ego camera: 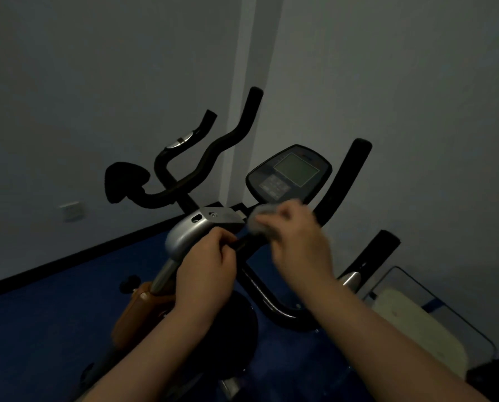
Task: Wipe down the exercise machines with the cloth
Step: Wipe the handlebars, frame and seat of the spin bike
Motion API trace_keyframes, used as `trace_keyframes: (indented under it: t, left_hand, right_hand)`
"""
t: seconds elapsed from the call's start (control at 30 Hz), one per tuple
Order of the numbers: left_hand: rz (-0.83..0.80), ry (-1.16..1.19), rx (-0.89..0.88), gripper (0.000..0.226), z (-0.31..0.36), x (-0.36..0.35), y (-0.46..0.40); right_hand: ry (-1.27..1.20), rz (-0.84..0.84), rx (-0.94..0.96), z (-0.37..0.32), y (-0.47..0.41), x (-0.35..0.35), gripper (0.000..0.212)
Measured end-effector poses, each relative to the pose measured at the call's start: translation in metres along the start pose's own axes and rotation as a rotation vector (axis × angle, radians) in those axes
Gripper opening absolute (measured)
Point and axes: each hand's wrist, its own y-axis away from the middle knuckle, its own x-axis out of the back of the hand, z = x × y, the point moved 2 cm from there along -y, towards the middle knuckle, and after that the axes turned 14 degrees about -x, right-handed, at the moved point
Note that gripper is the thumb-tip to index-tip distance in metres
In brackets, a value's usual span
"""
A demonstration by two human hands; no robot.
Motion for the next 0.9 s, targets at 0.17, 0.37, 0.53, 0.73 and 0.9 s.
trace_keyframes:
  t: [0.17, 0.37, 0.53, 0.73, 0.9]
  left_hand:
    - [-0.026, 0.013, -0.015, 0.02, -0.001, 0.001, 0.001]
    - [-0.044, -0.074, -0.06, 0.018, -0.001, -0.002, 0.001]
    - [-0.052, -0.082, -0.084, 0.018, -0.001, -0.001, 0.0]
    - [-0.063, -0.107, -0.119, 0.017, 0.0, -0.002, 0.001]
    - [-0.075, -0.03, -0.095, 0.02, -0.003, 0.0, -0.001]
  right_hand:
    - [0.033, 0.022, -0.082, 0.039, -0.007, 0.011, 0.037]
    - [0.027, 0.001, 0.003, 0.004, -0.001, 0.0, 0.031]
    - [0.096, 0.061, -0.142, 0.061, -0.01, 0.036, 0.031]
    - [0.01, -0.007, -0.035, 0.023, -0.007, 0.014, 0.035]
    - [0.04, 0.034, -0.169, 0.05, -0.011, 0.026, 0.033]
